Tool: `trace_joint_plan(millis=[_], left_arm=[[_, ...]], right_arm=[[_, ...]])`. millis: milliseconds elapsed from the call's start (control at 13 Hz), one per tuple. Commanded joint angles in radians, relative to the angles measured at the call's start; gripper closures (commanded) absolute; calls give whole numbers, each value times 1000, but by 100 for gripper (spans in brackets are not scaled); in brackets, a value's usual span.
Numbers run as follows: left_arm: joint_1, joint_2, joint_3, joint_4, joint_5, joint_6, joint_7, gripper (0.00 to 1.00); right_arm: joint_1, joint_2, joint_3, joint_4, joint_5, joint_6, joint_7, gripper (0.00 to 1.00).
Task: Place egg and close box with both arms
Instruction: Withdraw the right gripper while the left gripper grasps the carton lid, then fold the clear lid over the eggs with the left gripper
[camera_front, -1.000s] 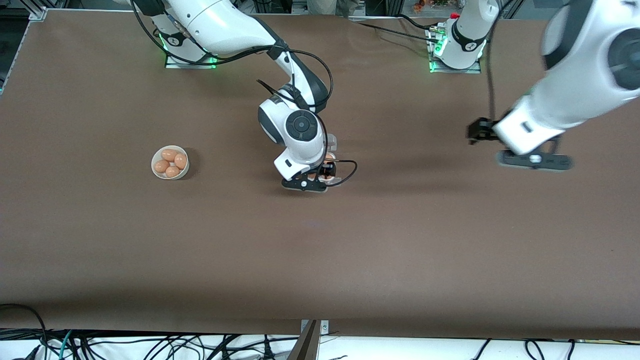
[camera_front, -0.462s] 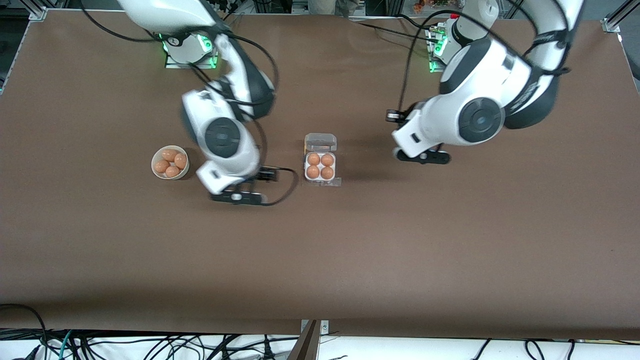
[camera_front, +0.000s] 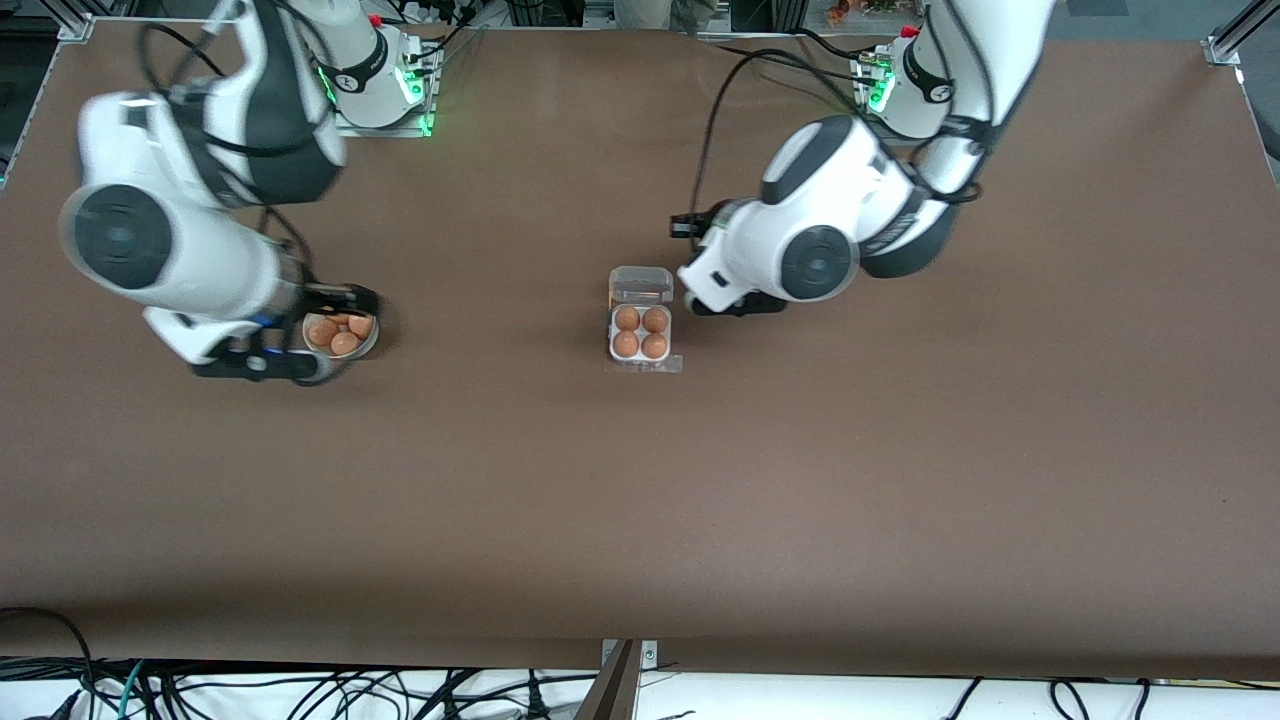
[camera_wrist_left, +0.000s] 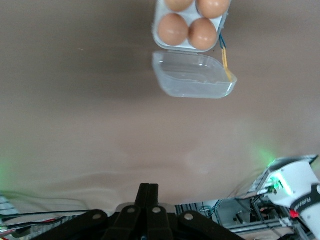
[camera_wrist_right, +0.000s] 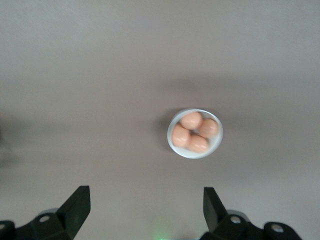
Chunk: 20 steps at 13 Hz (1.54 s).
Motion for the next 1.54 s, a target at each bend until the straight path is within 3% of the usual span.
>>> trace_joint_plan(millis=[0,231,462,692,769,923,1154,1308,1462], left_arm=[[-75,88,7,34,-15,69,-69,96],[-124,153,15,34,-4,111,-75,97],[-134,174,19,32,29,140,-75,98],[-134,194,19,35,85,160,-72,98],[-134,193,19,34,120,198,-71,98],[-132,203,21,34,167,261,-74,97],[-120,194,24,144,172,243,-114,93],[-111,179,54,181,177,175,-115,91],[-111,165,91,220,227,60,-111,77]], right_arm=[[10,-64,-82,-38,16,-42,-127,0],[10,-104,-160,-44,28,-72,-207,0],[-26,-159,-150,-79,28,-83,-207,0],[-286,-179,126,-85,25,-92,-193,0],[-331,-181,167,-85,22,-92,-193,0],[-374,-195,186,-85,25,-94,-193,0],[-512,-213,315,-85,25,-92,-195,0],[-513,-221,314,-85,20,-94,-195,0],[-513,-233,312,-85,20,-94,-193,0]])
